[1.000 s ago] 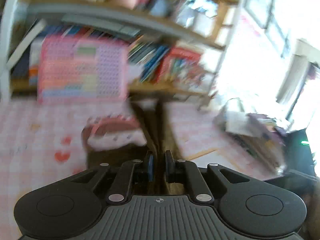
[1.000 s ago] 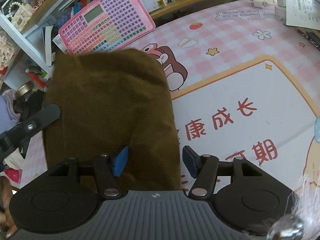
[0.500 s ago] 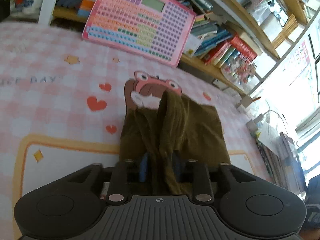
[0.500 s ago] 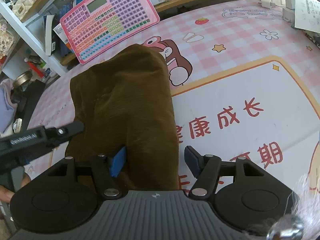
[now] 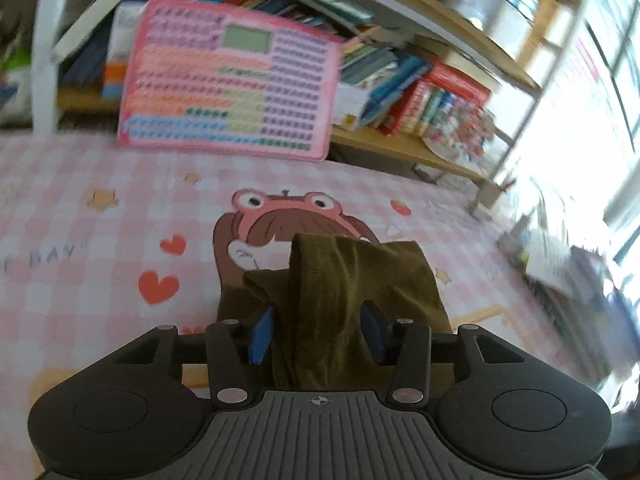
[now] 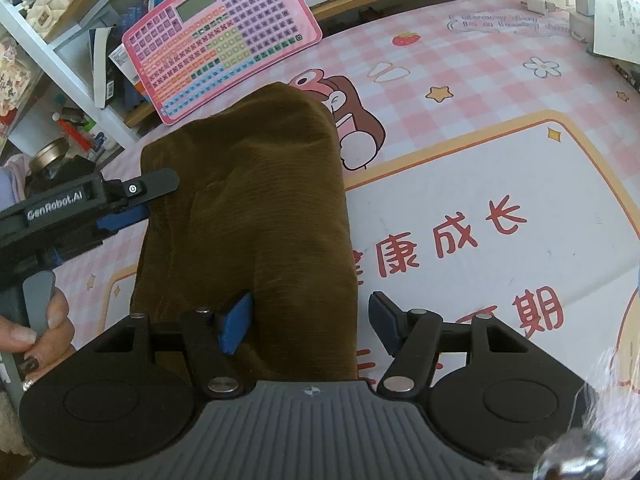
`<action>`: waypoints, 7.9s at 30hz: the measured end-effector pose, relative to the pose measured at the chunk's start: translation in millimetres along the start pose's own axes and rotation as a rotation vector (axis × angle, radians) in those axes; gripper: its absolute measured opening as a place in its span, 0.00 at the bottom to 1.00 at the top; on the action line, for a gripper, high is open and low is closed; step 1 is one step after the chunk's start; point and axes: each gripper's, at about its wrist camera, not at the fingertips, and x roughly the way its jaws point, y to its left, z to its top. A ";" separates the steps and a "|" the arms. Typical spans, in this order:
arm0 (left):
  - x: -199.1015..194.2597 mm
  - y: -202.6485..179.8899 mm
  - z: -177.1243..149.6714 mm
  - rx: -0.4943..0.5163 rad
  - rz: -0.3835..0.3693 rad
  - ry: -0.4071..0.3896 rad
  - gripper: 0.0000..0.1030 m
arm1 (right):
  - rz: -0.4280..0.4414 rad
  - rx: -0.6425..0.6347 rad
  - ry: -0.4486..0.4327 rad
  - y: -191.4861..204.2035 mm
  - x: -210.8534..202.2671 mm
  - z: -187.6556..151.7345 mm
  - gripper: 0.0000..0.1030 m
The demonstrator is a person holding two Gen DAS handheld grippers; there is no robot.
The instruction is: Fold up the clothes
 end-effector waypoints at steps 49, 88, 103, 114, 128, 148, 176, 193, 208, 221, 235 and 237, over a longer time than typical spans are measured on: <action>-33.3 17.7 -61.4 -0.282 -0.054 0.137 0.35 | -0.030 -0.106 -0.063 23.2 -14.0 -10.4 0.29; -43.6 -91.7 -56.2 -0.244 0.167 0.028 0.28 | 0.232 -0.279 -0.114 -22.8 -52.3 13.0 0.23; -26.1 -112.2 -42.8 -0.136 0.147 0.045 0.28 | 0.217 -0.200 -0.163 -46.4 -60.0 22.0 0.23; -29.1 -62.9 -37.9 -0.189 0.103 0.059 0.28 | 0.166 -0.219 -0.146 -11.4 -37.2 21.8 0.23; -35.4 29.5 -15.5 -0.253 0.054 0.076 0.28 | 0.138 -0.251 -0.114 57.9 12.1 23.5 0.23; 49.1 157.5 86.5 -0.298 0.019 -0.030 0.29 | 0.163 -0.265 -0.199 123.2 143.7 148.9 0.24; 14.5 111.0 50.4 -0.207 0.202 -0.017 0.56 | -0.004 -0.238 -0.226 98.0 108.6 119.0 0.62; -35.1 31.0 -2.2 -0.035 0.431 -0.106 0.91 | -0.123 -0.297 -0.306 87.8 48.8 44.1 0.84; -43.6 13.2 -18.7 -0.038 0.477 -0.083 1.00 | -0.129 -0.320 -0.288 82.2 40.2 31.8 0.85; -43.1 11.4 -19.9 -0.039 0.476 -0.070 1.00 | -0.128 -0.320 -0.265 79.4 42.0 32.1 0.86; -44.2 12.9 -19.4 -0.047 0.462 -0.069 1.00 | -0.131 -0.318 -0.251 79.1 44.7 30.9 0.86; -44.0 13.4 -19.4 -0.050 0.458 -0.067 1.00 | -0.129 -0.318 -0.251 80.2 44.5 30.2 0.86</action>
